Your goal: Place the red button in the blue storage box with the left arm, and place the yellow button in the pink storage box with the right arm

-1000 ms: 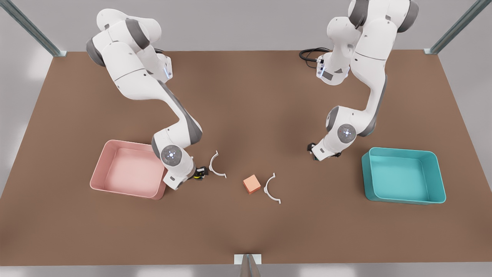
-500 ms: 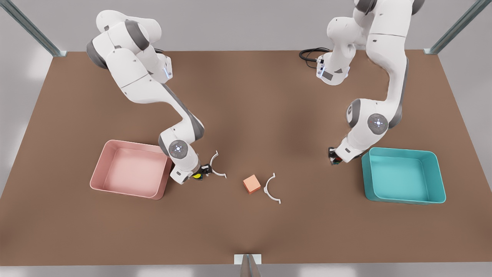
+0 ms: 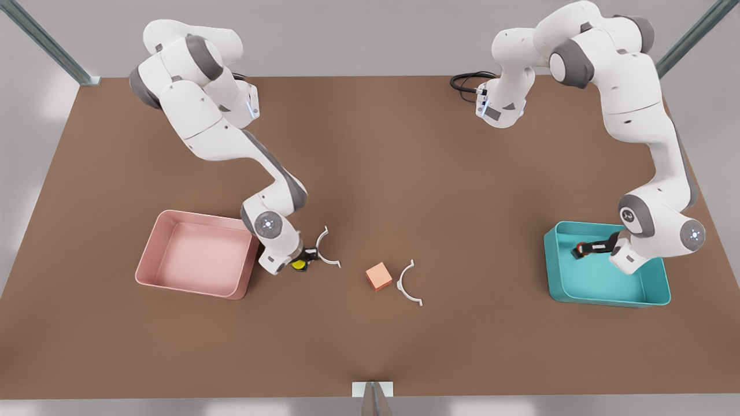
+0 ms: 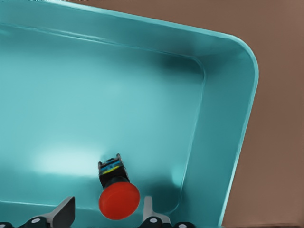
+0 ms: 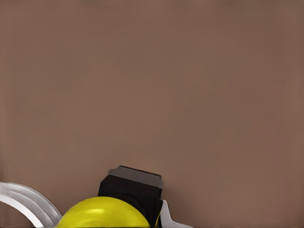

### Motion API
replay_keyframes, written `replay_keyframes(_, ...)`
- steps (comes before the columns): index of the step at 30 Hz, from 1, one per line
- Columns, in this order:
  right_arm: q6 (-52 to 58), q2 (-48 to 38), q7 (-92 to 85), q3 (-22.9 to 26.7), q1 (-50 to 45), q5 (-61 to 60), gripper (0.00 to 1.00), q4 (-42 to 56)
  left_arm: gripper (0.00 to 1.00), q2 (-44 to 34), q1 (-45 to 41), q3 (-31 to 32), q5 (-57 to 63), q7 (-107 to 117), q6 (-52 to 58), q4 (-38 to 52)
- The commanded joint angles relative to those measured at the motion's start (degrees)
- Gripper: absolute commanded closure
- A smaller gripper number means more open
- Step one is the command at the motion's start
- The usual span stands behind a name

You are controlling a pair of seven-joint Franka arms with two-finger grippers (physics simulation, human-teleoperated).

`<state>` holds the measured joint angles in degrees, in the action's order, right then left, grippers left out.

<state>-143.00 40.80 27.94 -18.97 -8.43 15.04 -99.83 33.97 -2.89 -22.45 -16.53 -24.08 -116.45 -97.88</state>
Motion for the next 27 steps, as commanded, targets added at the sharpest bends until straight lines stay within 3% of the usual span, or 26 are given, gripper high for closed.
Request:
replay_keyframes(1, 0.1, -3.1, 1.7, 0.2, 0.2, 0.2, 0.47, 0.1, 0.00, -1.3, -0.6, 0.0, -1.3, -20.0, 1.0, 0.1)
replay_keyframes(5, 8.0, -12.1, 1.0, 0.0, 4.2, 0.2, 0.47, -0.1, 0.00, -15.7, -3.6, -0.7, -0.6, 4.8, 10.1, 4.4)
replay_keyframes(6, 11.4, -15.4, -2.4, -2.5, 9.2, 0.2, 0.47, -2.3, 0.00, -17.9, -4.3, 2.8, 6.8, 13.5, 16.2, 9.1)
replay_keyframes(8, 12.1, -21.0, -11.8, -5.6, 18.7, -1.6, 0.47, -8.0, 0.00, -24.1, 1.4, 16.2, 13.6, 17.8, 19.8, 9.6)
replay_keyframes(10, 11.9, -23.4, -15.6, -13.1, 30.0, -1.7, 0.47, -12.5, 0.00, -25.1, -0.1, 16.4, 13.7, 16.3, 26.4, 15.3)
replay_keyframes(13, 11.4, -24.9, -17.6, -18.3, 39.2, -1.7, 0.47, -17.1, 0.00, -25.3, -0.8, 16.2, 13.7, 16.2, 26.6, 15.2)
replay_keyframes(14, 11.2, -23.8, -17.6, -18.3, 39.6, -1.7, 0.43, -18.1, 0.00, -25.2, -0.9, 16.2, 13.7, 16.2, 26.6, 14.9)
replay_keyframes(15, 10.7, -22.7, -17.6, -18.3, 40.4, -1.7, 0.29, -18.6, 0.00, -25.2, -0.9, 16.2, 13.7, 16.2, 26.6, 14.9)
replay_keyframes(16, 8.5, -21.6, -17.6, -18.3, 41.4, -1.7, 0.03, -19.7, 0.00, -25.2, -1.0, 16.2, 13.7, 16.3, 26.8, 14.9)
replay_keyframes(19, 4.4, -15.6, -16.9, -17.4, 40.9, 1.5, 0.01, -19.4, 0.00, -25.1, -1.0, 16.2, 13.7, 16.3, 26.8, 15.0)
replay_keyframes(21, 6.0, -17.4, -16.6, -17.2, 40.6, 1.6, 0.00, -18.2, 0.00, -25.1, -1.0, 16.2, 13.7, 16.3, 26.8, 15.0)
replay_keyframes(22, 13.7, -19.3, -16.1, -16.6, 37.9, 1.5, 0.00, -13.2, 0.00, -25.1, -1.0, 16.2, 13.7, 16.3, 26.8, 15.0)
replay_keyframes(23, 25.0, -24.1, -14.9, -7.6, 27.8, -0.2, 0.00, -3.1, 0.00, -25.1, -1.0, 16.2, 13.8, 16.3, 26.9, 14.9)
replay_keyframes(24, 32.5, -31.7, -16.9, 4.7, 17.0, -6.9, 0.00, -1.0, 0.00, -25.1, -1.0, 16.2, 13.8, 16.3, 27.6, 15.0)
replay_keyframes(25, 36.5, -34.8, -19.6, 11.8, 12.2, -9.1, 0.00, -0.8, 0.00, -25.0, -0.9, 16.2, 13.8, 16.3, 27.5, 15.0)
replay_keyframes(26, 48.8, -34.3, -22.3, 14.5, 11.4, -11.5, 0.00, 9.2, 0.00, -25.0, -0.9, 16.2, 13.7, 16.3, 27.5, 15.0)
replay_keyframes(27, 52.1, -30.1, -22.0, 14.5, 11.3, -11.5, 0.00, 15.7, 0.00, -25.0, -0.9, 16.2, 13.8, 16.3, 27.5, 15.0)
